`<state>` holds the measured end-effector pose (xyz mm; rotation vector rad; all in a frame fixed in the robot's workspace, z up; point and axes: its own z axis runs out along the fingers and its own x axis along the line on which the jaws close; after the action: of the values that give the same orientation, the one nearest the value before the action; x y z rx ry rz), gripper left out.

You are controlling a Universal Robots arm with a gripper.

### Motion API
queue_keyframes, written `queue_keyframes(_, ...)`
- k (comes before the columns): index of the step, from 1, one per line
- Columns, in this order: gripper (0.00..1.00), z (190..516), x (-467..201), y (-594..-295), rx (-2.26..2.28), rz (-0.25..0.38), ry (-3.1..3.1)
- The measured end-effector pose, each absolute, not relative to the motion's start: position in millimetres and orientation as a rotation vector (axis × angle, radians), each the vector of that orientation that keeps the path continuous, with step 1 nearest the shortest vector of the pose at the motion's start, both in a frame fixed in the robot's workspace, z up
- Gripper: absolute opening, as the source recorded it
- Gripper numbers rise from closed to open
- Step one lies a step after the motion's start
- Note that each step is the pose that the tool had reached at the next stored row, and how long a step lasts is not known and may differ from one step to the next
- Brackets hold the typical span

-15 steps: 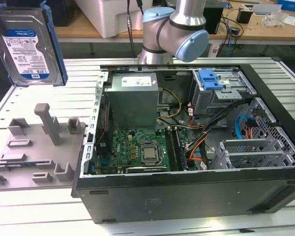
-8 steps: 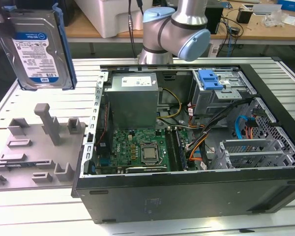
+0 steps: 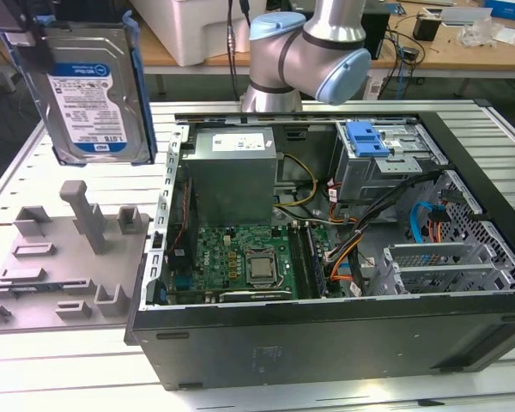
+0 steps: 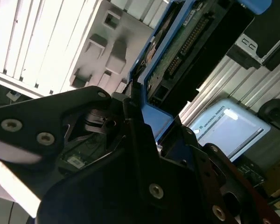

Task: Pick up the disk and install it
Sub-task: 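Pick up the disk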

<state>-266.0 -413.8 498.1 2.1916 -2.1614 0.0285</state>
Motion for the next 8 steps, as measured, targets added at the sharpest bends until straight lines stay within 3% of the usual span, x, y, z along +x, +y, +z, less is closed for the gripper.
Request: queue_keyframes(8, 0.37, 499, -237, -425, 2.189, 0.022, -2.158)
